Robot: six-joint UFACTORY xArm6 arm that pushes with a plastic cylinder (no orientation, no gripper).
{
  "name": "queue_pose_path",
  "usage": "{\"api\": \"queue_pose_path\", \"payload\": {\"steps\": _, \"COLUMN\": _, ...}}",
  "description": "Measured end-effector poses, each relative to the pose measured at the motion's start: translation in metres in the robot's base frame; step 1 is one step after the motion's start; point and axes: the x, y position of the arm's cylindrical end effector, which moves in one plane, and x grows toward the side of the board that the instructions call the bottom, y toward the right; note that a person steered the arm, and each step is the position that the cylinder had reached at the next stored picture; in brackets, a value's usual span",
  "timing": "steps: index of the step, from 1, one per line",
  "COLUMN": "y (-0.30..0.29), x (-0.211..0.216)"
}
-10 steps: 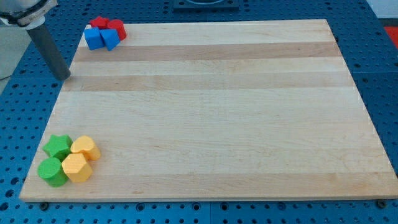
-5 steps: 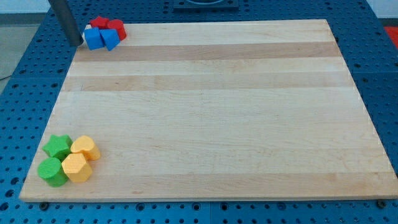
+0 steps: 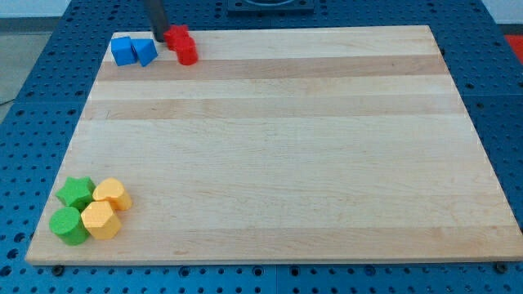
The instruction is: Separate the red blocks from the blue blocks
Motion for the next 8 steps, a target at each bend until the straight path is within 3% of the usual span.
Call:
{"api": "queue_pose_path", "payload": {"steps": 2, "y": 0.015, "x": 0.075}}
{"api": "queue_pose_path", "payload": {"steps": 4, "y": 0.03, "x": 0.083}}
{"api": "queue_pose_path", "payload": {"steps": 6, "y": 0.107, "x": 0.085}}
{"api": "queue_pose_path", "payload": {"steps": 7, "y": 0.098, "x": 0.085}}
{"api": "queue_pose_path", "payload": {"steps": 8, "y": 0.042, "x": 0.083}}
